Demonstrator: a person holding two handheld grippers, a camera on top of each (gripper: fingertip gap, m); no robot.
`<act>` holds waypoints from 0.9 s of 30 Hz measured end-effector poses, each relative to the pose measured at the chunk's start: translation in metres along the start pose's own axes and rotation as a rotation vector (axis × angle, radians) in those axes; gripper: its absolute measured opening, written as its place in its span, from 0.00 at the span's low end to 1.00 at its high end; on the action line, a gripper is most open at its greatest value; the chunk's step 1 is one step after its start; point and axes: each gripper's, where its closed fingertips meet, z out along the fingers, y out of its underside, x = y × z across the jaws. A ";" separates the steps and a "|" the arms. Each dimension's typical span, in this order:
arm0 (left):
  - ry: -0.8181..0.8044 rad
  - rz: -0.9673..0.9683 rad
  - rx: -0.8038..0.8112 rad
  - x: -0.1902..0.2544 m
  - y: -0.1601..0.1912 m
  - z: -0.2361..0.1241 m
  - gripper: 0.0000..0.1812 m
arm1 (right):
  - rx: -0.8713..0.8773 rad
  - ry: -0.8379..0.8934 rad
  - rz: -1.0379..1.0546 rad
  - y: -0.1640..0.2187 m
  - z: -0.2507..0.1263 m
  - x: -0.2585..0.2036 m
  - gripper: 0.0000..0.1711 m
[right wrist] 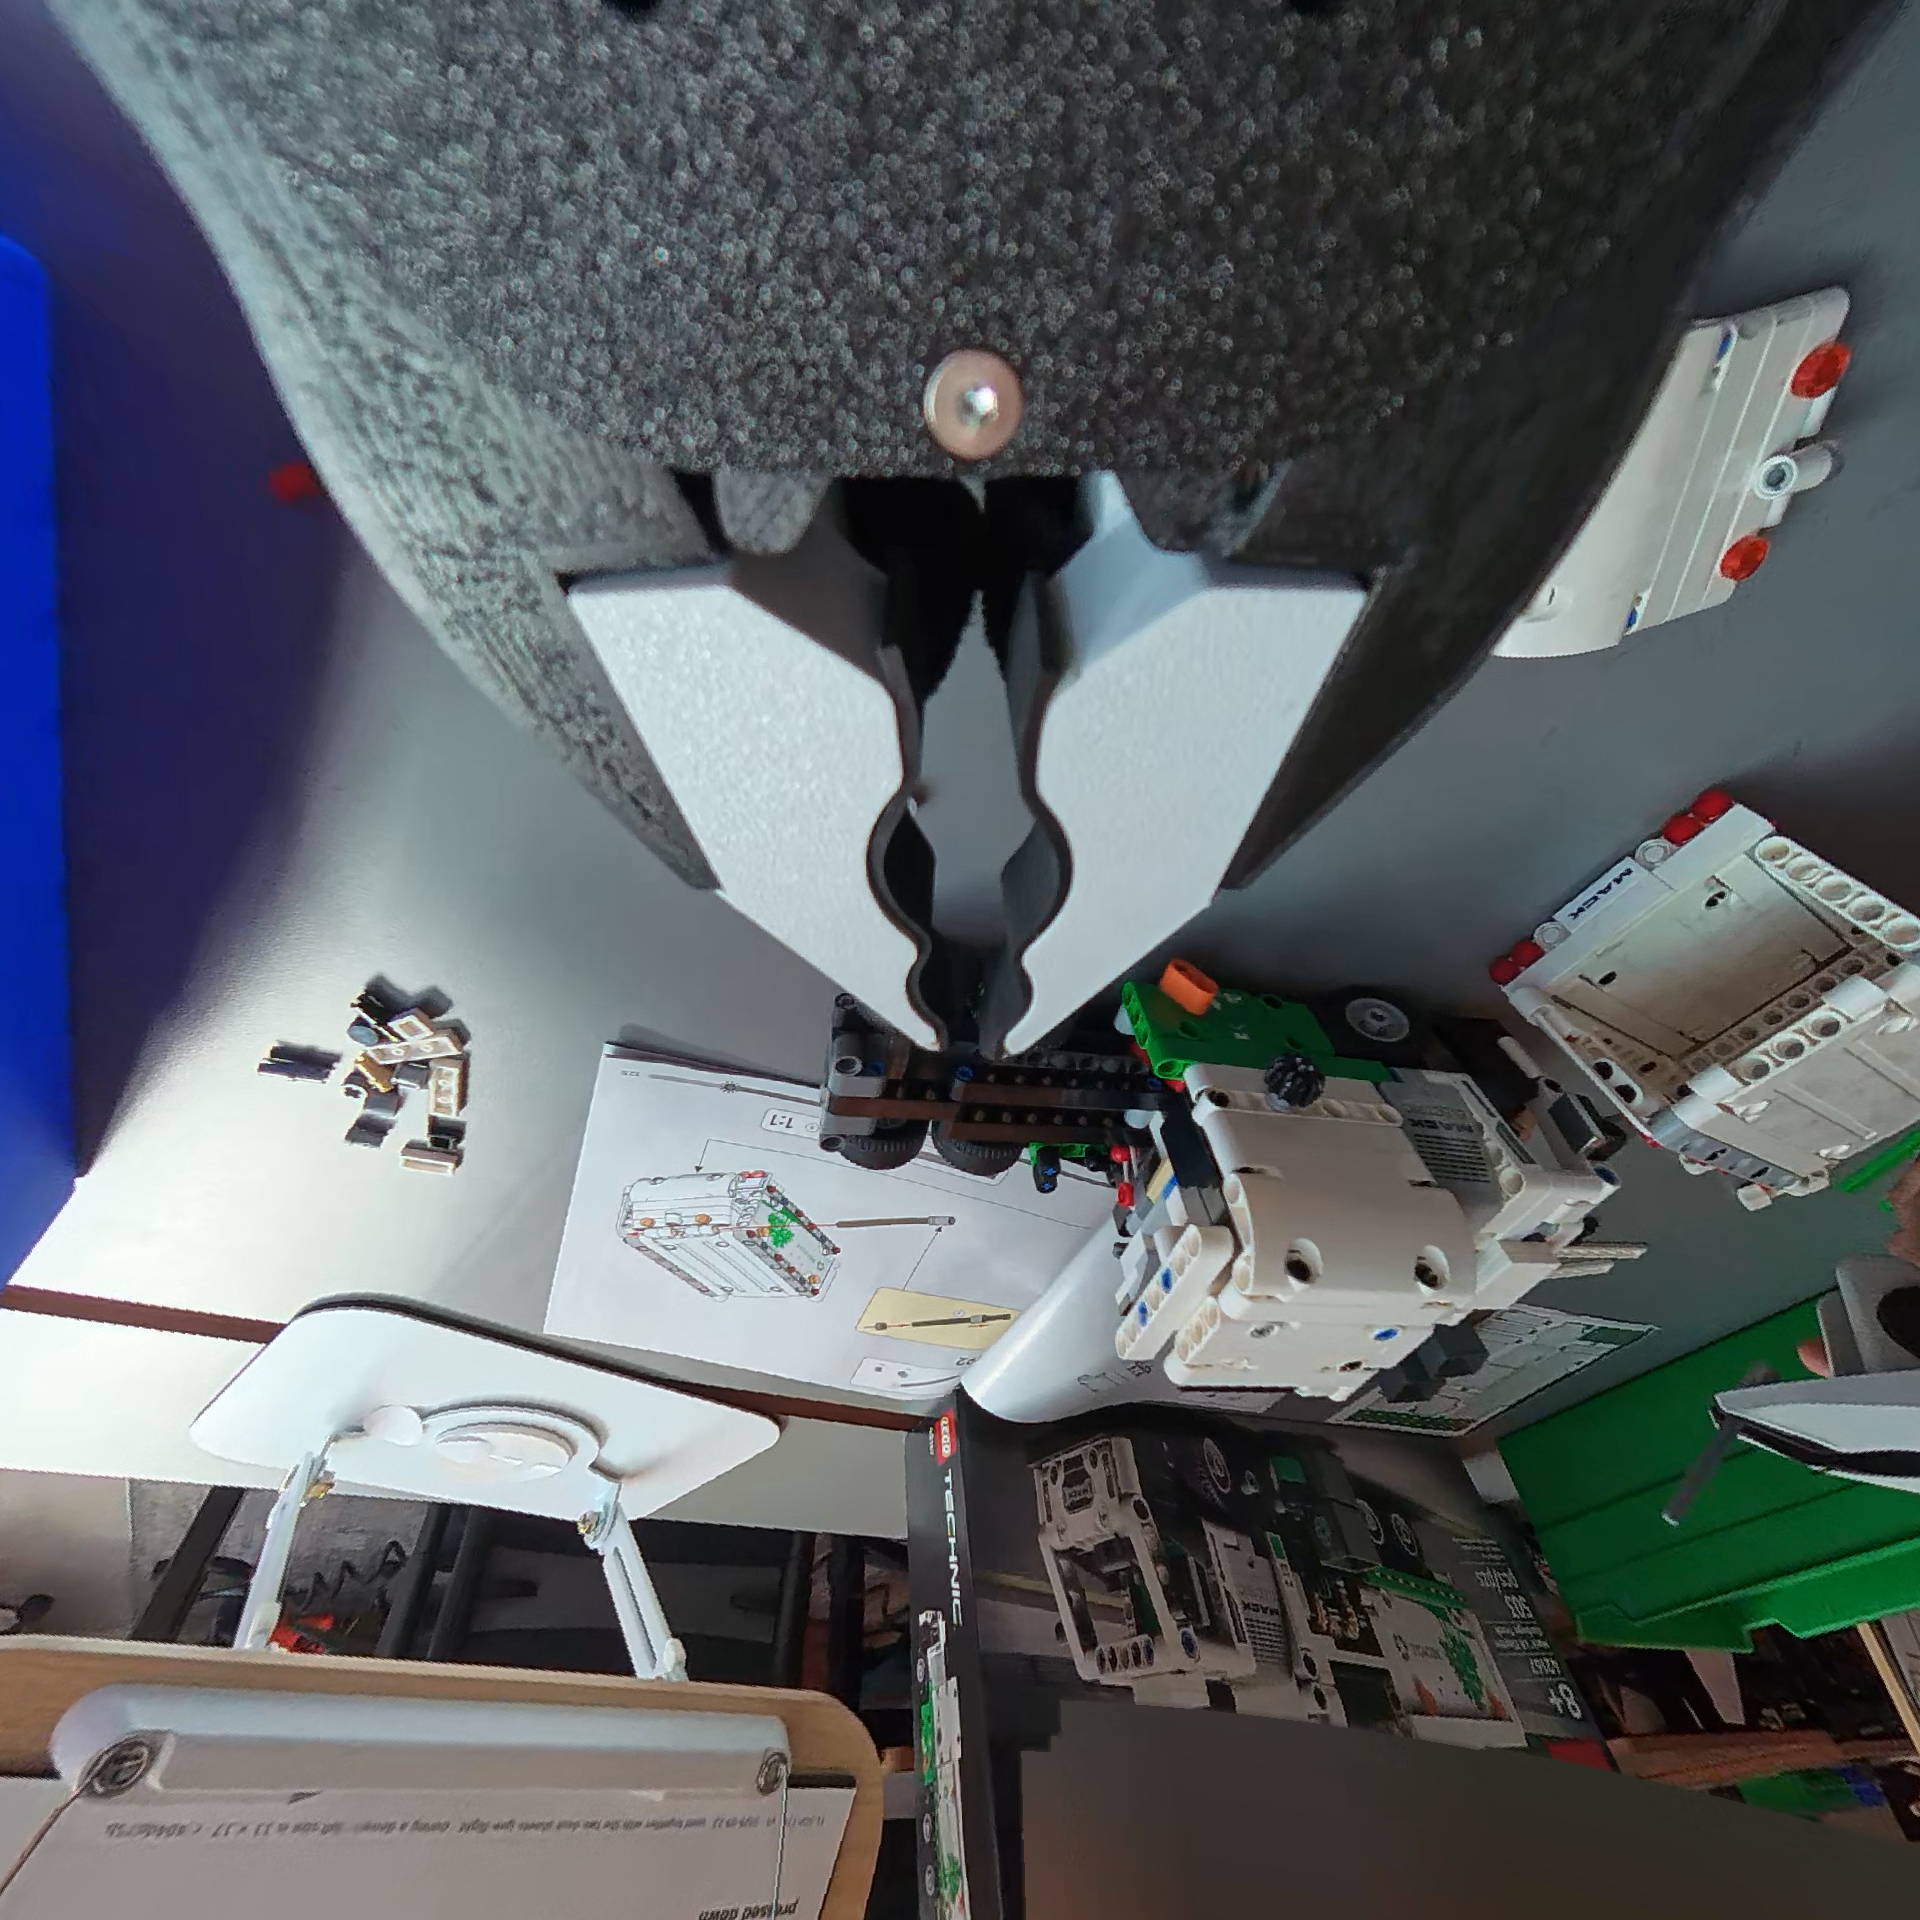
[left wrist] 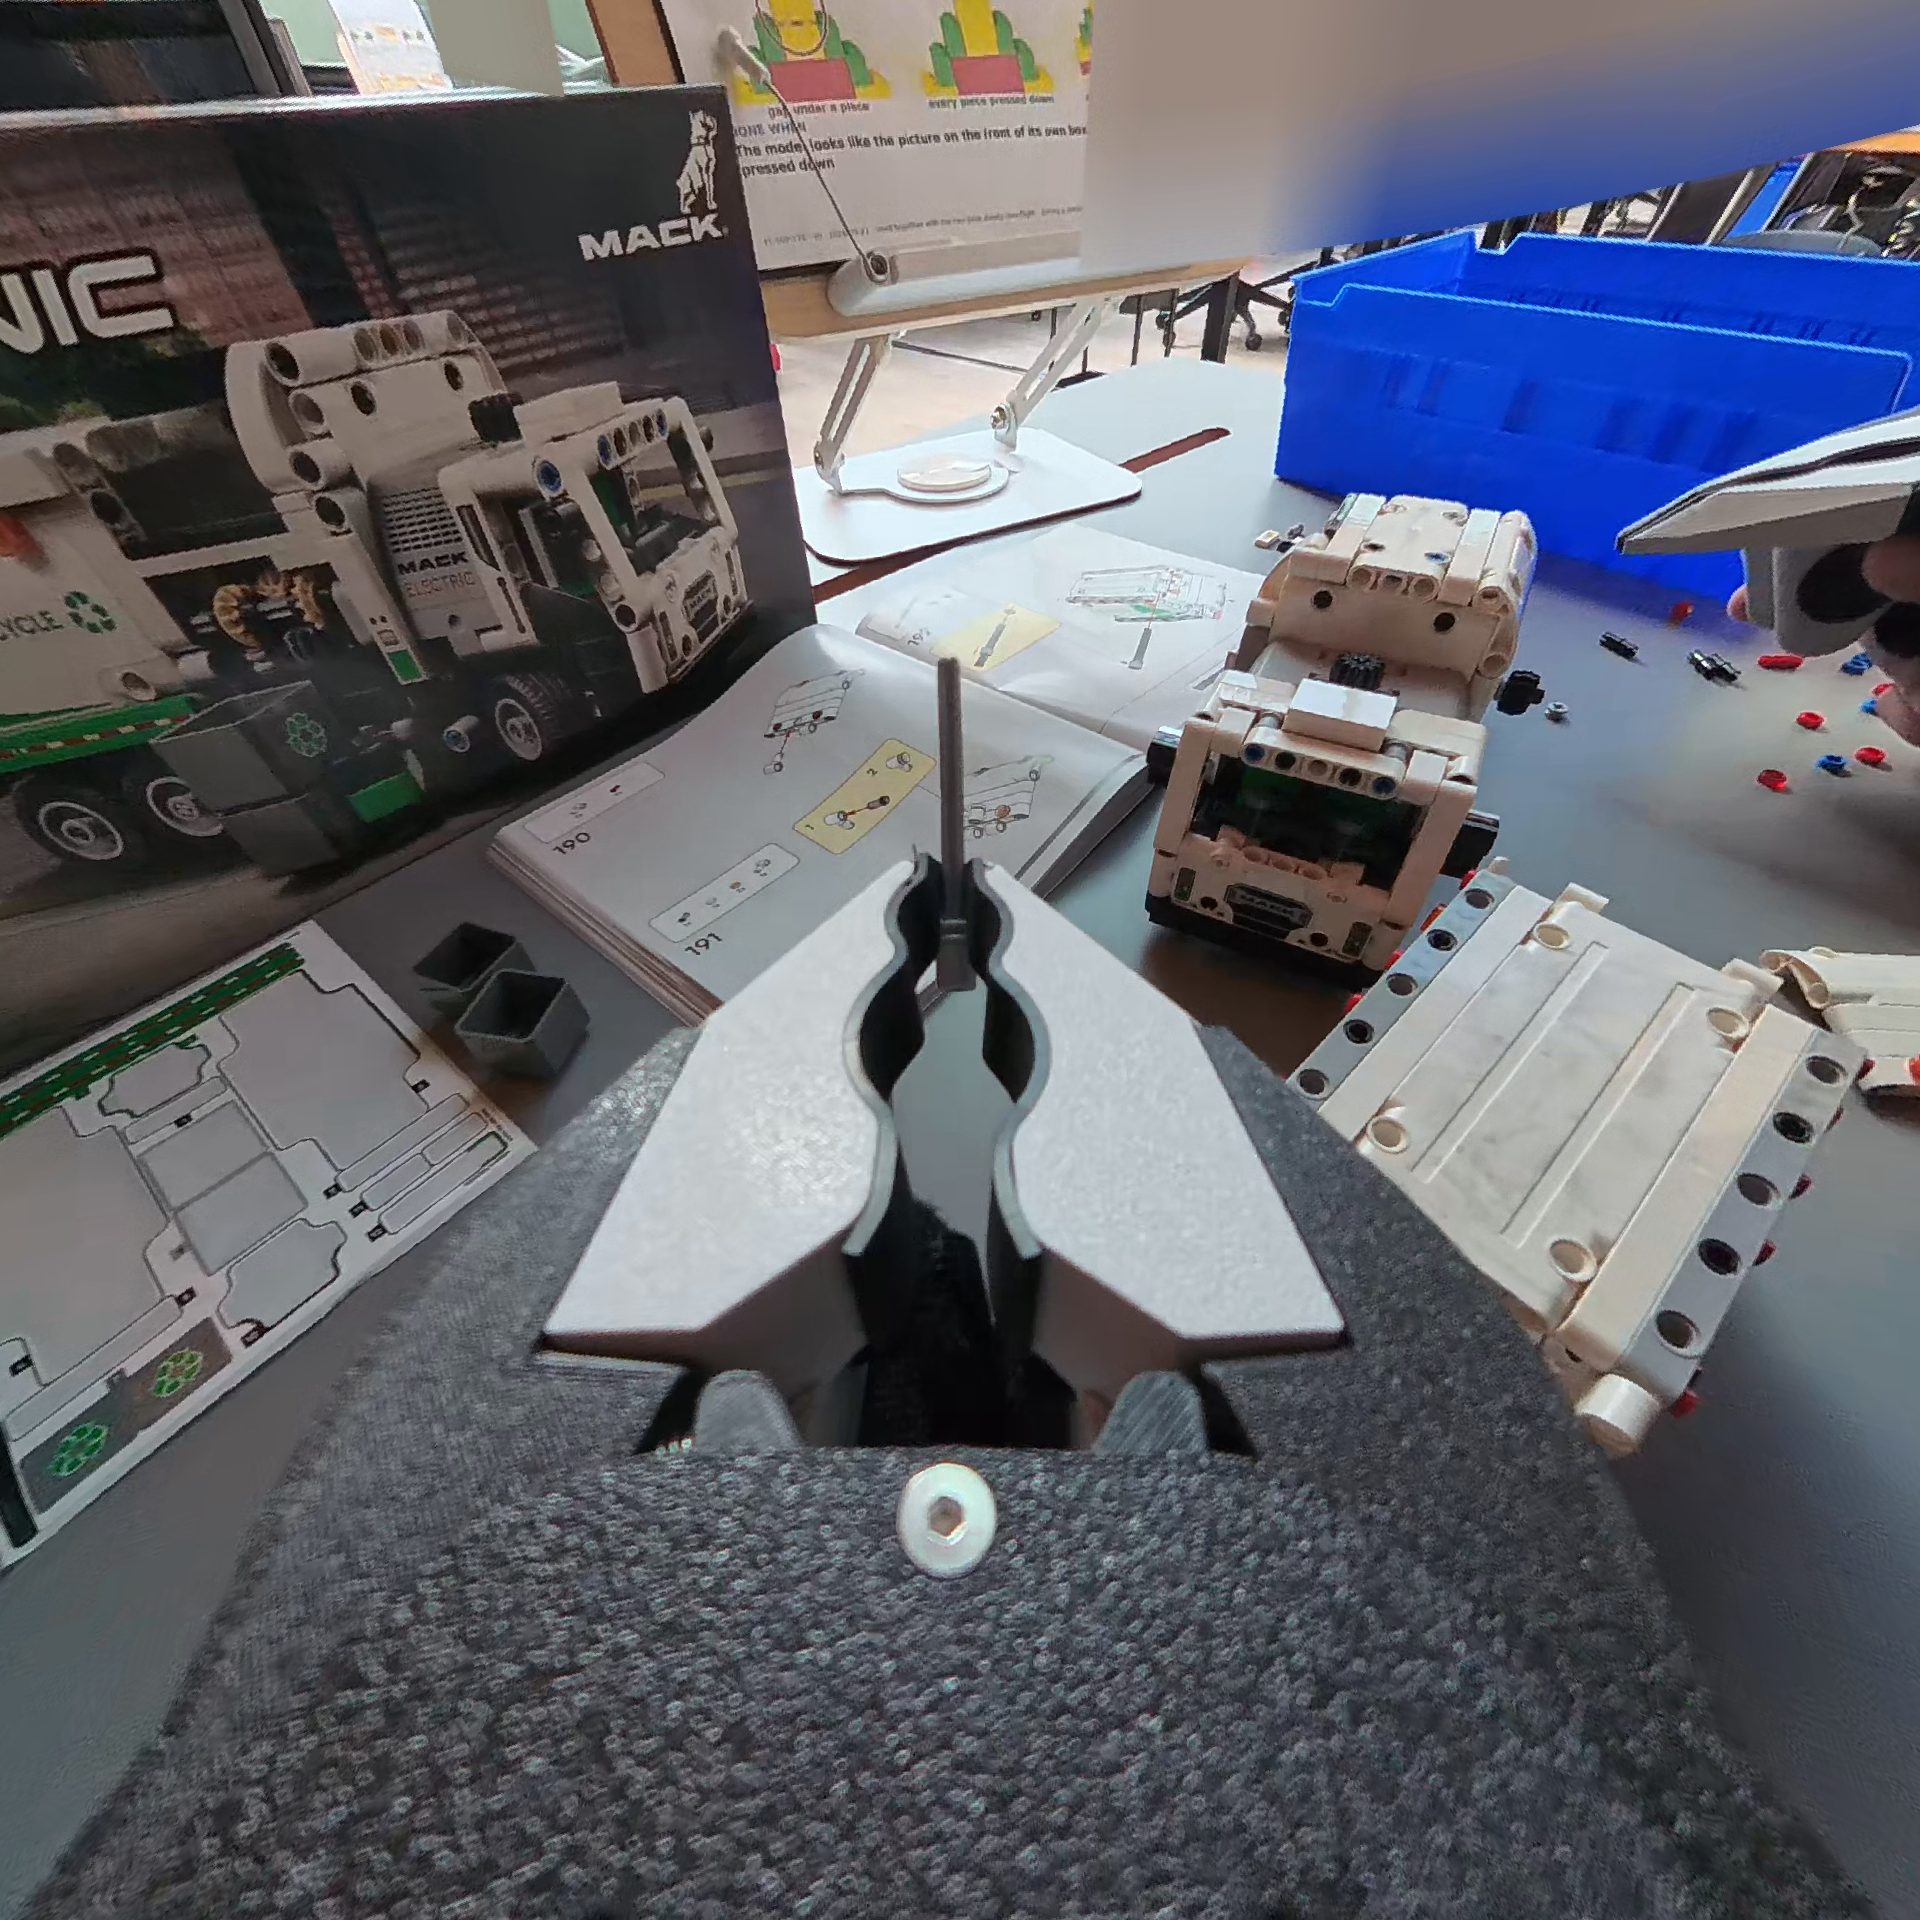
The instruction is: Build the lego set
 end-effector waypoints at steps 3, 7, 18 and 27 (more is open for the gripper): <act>0.004 0.000 -0.002 0.001 0.000 0.000 0.01 | -0.003 0.009 -0.033 0.000 0.001 -0.001 0.02; 0.006 -0.002 -0.004 0.001 0.001 0.001 0.01 | 0.003 -0.011 -0.023 -0.001 0.001 -0.004 0.02; 0.001 0.013 -0.004 0.001 0.000 0.001 0.01 | -0.002 -0.017 -0.022 0.001 0.001 -0.005 0.02; -0.008 0.030 -0.004 0.002 -0.003 -0.001 0.01 | 0.009 -0.050 0.024 -0.002 0.001 -0.008 0.02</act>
